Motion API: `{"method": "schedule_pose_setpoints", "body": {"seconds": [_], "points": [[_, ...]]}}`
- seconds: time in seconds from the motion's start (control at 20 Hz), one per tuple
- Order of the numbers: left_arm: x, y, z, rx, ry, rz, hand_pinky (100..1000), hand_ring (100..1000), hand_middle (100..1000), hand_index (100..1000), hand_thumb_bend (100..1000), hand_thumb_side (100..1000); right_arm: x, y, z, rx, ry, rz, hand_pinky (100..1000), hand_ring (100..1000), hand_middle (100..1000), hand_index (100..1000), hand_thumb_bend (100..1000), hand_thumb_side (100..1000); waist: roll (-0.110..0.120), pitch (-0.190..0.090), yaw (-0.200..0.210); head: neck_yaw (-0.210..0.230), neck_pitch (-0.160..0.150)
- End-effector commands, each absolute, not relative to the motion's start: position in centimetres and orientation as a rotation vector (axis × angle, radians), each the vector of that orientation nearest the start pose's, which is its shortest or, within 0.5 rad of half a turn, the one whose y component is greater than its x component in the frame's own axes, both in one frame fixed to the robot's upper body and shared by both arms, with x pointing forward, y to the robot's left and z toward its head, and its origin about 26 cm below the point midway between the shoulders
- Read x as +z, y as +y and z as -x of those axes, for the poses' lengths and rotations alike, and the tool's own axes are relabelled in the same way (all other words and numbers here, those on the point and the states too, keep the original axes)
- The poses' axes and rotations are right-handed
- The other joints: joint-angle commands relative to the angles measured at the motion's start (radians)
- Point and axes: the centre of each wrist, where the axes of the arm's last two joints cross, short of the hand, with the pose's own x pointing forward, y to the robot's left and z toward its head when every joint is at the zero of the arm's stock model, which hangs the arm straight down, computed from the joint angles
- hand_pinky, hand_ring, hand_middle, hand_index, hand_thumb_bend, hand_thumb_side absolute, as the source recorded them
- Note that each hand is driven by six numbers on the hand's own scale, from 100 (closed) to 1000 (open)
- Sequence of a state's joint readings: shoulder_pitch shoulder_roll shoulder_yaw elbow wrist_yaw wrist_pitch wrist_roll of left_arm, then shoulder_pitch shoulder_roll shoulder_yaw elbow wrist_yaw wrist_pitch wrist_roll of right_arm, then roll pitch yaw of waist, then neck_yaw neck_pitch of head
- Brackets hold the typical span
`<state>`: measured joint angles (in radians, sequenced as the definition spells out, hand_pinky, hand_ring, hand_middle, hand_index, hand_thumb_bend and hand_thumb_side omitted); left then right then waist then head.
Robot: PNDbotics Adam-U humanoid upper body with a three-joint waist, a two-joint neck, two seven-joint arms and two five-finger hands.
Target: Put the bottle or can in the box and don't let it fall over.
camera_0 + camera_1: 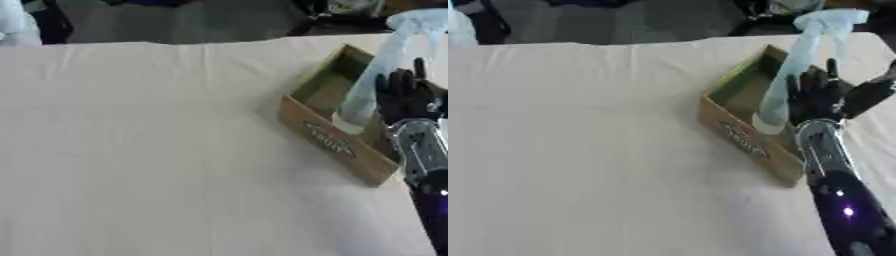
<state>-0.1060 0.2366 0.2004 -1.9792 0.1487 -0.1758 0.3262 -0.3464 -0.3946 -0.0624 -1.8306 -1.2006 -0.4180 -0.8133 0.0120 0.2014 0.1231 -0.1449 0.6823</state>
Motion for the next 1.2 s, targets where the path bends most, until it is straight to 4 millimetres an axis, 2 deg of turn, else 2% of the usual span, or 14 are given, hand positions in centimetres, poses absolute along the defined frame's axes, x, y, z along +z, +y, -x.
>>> {"method": "schedule_pose_setpoints", "body": {"seconds": [0.05, 0.2, 0.4, 0.5, 0.6, 0.65, 0.7, 0.75, 0.8, 0.9, 0.95, 1.0, 1.1, 1.2], "points": [[15.6, 32.1, -27.2, 0.316, -2.307, -0.363, 923, 974, 778, 848, 485, 759, 21.2, -30.6, -31.9, -1.478, -1.901, -0.528, 100, 100, 100, 923, 492, 1000, -0.001, -0.022, -0.003, 0.004, -0.008], [15.7, 32.1, -27.2, 0.315, -2.308, -0.364, 923, 974, 778, 848, 486, 758, 21.8, -31.1, -31.5, -1.467, -1.961, -0.503, 100, 100, 100, 926, 485, 1000, -0.001, -0.022, -0.004, 0.007, -0.009], [15.7, 32.2, -27.2, 0.318, -2.31, -0.371, 922, 973, 778, 848, 486, 757, 22.6, -32.4, -30.8, -1.414, -2.123, -0.375, 100, 100, 100, 947, 410, 982, -0.001, -0.023, -0.006, 0.013, -0.012], [15.7, 32.2, -27.2, 0.319, -2.31, -0.371, 923, 974, 778, 848, 486, 757, 23.3, -32.7, -30.4, -1.324, -2.25, -0.238, 100, 100, 143, 961, 363, 933, -0.001, -0.024, -0.007, 0.016, -0.015], [15.7, 32.1, -27.2, 0.319, -2.31, -0.37, 922, 973, 778, 848, 487, 756, 24.2, -32.7, -29.7, -1.201, -2.384, -0.067, 100, 100, 253, 975, 309, 807, -0.001, -0.025, -0.008, 0.02, -0.016], [15.7, 32.1, -27.2, 0.319, -2.311, -0.37, 922, 973, 778, 848, 487, 756, 24.6, -32.7, -29.4, -1.14, -2.433, 0.027, 100, 115, 312, 989, 329, 711, -0.001, -0.026, -0.007, 0.02, -0.015], [15.7, 32.1, -27.2, 0.319, -2.311, -0.37, 922, 973, 778, 848, 487, 756, 25.0, -32.6, -29.4, -1.072, -2.483, 0.135, 100, 145, 339, 990, 350, 686, -0.001, -0.027, -0.007, 0.02, -0.014], [15.7, 32.1, -27.2, 0.318, -2.311, -0.37, 922, 973, 778, 848, 487, 756, 25.3, -32.4, -29.4, -1.001, -2.527, 0.239, 142, 233, 415, 982, 357, 638, -0.002, -0.028, -0.006, 0.02, -0.012], [15.7, 32.1, -27.2, 0.317, -2.311, -0.368, 922, 973, 778, 848, 487, 756, 25.4, -32.1, -29.5, -0.931, -2.562, 0.336, 197, 270, 444, 981, 369, 620, -0.003, -0.029, -0.005, 0.019, -0.011], [15.7, 32.1, -27.2, 0.316, -2.311, -0.365, 922, 973, 778, 848, 487, 756, 25.6, -31.3, -29.7, -0.816, -2.603, 0.47, 380, 396, 538, 979, 374, 595, -0.004, -0.03, -0.001, 0.019, -0.007], [15.7, 32.1, -27.2, 0.315, -2.311, -0.364, 922, 972, 778, 848, 487, 755, 25.6, -30.7, -29.8, -0.768, -2.614, 0.51, 504, 479, 611, 972, 367, 586, -0.005, -0.031, 0.001, 0.02, -0.005], [15.7, 32.1, -27.3, 0.314, -2.311, -0.363, 922, 972, 778, 848, 487, 755, 25.6, -30.2, -29.9, -0.723, -2.619, 0.539, 557, 515, 648, 969, 366, 583, -0.006, -0.032, 0.002, 0.02, -0.003], [15.8, 32.1, -27.3, 0.311, -2.312, -0.361, 921, 972, 778, 848, 487, 755, 25.5, -29.3, -30.1, -0.63, -2.627, 0.568, 750, 712, 802, 967, 357, 572, -0.006, -0.034, 0.005, 0.022, 0.002], [15.8, 32.0, -27.3, 0.309, -2.312, -0.357, 921, 972, 778, 848, 487, 755, 25.3, -28.4, -30.3, -0.535, -2.621, 0.569, 841, 812, 887, 974, 348, 565, -0.007, -0.035, 0.007, 0.023, 0.006]]}}
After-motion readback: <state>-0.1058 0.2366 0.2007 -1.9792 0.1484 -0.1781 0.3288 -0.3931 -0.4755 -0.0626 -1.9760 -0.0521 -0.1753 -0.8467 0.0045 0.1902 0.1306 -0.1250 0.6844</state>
